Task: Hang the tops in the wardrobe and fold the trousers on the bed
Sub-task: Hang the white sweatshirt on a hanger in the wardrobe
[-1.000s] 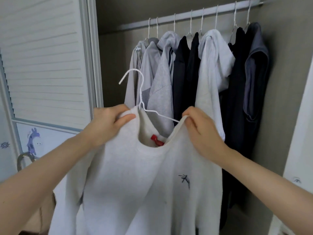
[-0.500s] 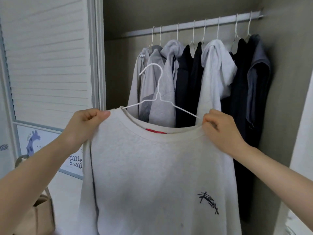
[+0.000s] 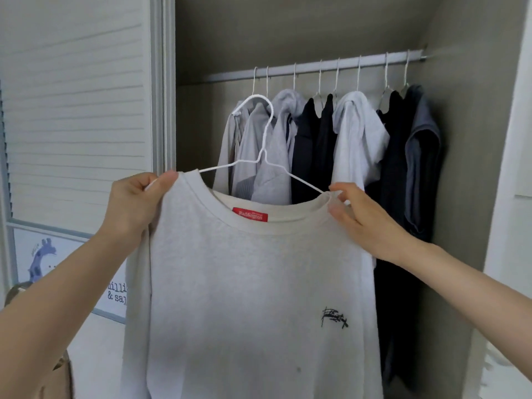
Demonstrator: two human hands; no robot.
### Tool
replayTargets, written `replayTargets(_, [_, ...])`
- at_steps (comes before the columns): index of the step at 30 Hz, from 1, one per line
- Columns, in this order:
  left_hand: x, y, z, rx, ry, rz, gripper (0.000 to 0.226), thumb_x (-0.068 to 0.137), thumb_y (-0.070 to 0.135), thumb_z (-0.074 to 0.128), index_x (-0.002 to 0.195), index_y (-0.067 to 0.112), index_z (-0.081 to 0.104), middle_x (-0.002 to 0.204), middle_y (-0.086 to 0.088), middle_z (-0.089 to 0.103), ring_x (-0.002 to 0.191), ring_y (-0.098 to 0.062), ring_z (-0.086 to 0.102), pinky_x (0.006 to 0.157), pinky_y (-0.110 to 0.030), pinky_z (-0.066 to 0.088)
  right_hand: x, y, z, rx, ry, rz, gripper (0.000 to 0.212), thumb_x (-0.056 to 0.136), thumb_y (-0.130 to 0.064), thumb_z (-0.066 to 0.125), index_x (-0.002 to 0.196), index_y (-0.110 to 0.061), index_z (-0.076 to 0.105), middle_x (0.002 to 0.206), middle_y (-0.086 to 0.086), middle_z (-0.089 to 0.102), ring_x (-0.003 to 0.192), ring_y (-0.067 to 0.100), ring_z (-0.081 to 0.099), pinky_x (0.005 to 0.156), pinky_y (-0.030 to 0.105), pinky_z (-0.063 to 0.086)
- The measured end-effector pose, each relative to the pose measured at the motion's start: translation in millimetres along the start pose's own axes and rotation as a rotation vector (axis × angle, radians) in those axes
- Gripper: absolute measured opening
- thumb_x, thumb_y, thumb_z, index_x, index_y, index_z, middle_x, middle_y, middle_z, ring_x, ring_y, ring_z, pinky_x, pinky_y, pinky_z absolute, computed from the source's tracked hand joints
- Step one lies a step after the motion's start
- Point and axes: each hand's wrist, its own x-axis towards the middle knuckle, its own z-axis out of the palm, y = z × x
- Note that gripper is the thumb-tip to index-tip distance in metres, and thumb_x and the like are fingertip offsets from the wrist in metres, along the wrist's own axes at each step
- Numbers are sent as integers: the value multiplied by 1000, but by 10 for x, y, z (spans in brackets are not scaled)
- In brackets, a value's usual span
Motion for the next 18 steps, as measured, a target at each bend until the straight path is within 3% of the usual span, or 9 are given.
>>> replayTargets(3, [56, -72, -4, -37, -47, -21, 53, 81, 55, 68, 59, 8, 55, 50, 4, 45, 58, -13, 41, 61, -30, 36, 21, 35, 37, 54, -80, 60, 21, 99, -40, 39, 93, -28, 55, 80, -14, 56, 73, 5, 53, 64, 18, 43])
replayTargets(5, [119, -113, -16, -19, -59, -2, 54, 83, 54, 68, 59, 7, 56, 50, 3, 48, 55, -11, 43, 59, -30, 37, 44, -32, -41, 225, -138, 79, 29, 99, -29, 46, 73, -24, 56, 66, -13, 51, 65, 6, 47, 60, 20, 39])
replayTargets(6, [161, -116, -17, -5, -66, 9, 53, 84, 53, 67, 58, 8, 57, 50, 4, 49, 53, -10, 43, 58, -29, 38, 52, -77, -111, 376, -227, 114, 30, 99, -28, 49, 72, -23, 61, 68, -11, 55, 67, 8, 51, 64, 23, 42])
replayTargets(9, [302, -143, 45, -7, -122, 37, 50, 88, 49, 65, 61, 6, 61, 54, -4, 53, 56, -14, 46, 57, -29, 40, 69, -237, -322, 860, -432, 243, 30, 94, -27, 54, 102, -4, 71, 103, 16, 71, 93, 25, 68, 79, 30, 55])
replayTargets(12, [462, -187, 222, 10, -173, 42, 50, 92, 47, 59, 77, 0, 66, 74, -22, 62, 65, -21, 53, 63, -31, 44, 229, -412, -432, 982, -297, 284, 31, 81, -28, 61, 93, -4, 76, 96, 18, 73, 85, 25, 72, 71, 30, 58])
replayTargets(15, [655, -192, 479, 114, -216, 33, 42, 97, 47, 49, 91, 8, 64, 88, -10, 65, 85, -24, 60, 72, -29, 45, 453, -624, -511, 961, -123, 329, 28, 87, -26, 61, 75, -9, 79, 78, 11, 74, 69, 21, 72, 60, 27, 57])
replayTargets(18, [808, -151, 670, 204, -291, 15, 36, 102, 40, 41, 126, 17, 56, 122, -7, 61, 107, -24, 55, 92, -36, 42, 653, -816, -538, 900, -71, 334, 34, 94, -26, 57, 71, -8, 76, 73, 9, 71, 63, 19, 70, 56, 25, 56])
